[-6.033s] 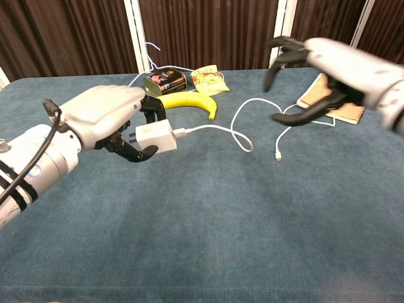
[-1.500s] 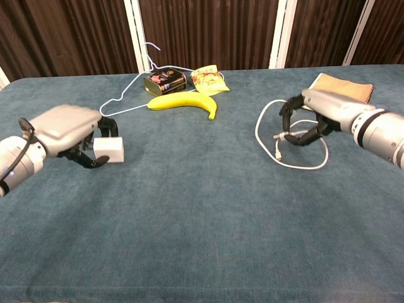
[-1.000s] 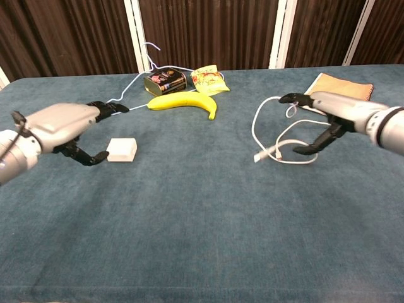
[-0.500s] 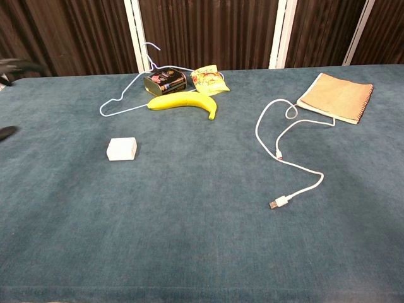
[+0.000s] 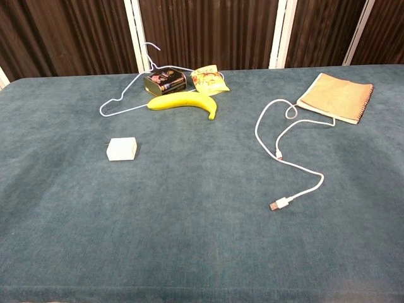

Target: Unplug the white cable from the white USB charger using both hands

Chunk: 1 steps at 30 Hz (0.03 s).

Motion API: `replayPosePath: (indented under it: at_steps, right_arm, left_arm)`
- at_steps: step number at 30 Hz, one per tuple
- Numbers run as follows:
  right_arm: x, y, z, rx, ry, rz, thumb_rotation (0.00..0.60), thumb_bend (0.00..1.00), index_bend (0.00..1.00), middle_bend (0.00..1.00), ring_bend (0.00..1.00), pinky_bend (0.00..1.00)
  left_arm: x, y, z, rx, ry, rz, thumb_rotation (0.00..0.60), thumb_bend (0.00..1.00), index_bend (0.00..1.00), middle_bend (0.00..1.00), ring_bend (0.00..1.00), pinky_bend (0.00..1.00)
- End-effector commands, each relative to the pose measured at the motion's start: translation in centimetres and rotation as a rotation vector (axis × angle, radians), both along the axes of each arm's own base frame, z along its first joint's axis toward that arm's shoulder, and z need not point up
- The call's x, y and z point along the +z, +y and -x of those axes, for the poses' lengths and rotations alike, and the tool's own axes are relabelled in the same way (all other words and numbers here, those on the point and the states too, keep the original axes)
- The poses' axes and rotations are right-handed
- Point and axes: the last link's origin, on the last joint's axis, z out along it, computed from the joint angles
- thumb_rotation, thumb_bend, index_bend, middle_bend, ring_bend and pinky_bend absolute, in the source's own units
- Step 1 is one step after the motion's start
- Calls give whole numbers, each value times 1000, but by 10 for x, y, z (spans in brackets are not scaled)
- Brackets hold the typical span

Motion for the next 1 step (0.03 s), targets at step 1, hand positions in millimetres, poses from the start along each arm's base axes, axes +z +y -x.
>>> replayPosePath:
  at_steps: [1]
  right_arm:
    - [-2,2,3,-7,-3,-6,600,197,0,0,0,0]
  left_arm:
    - [7,-6,10,-14,-46,-26,600,406,0,0,0,80]
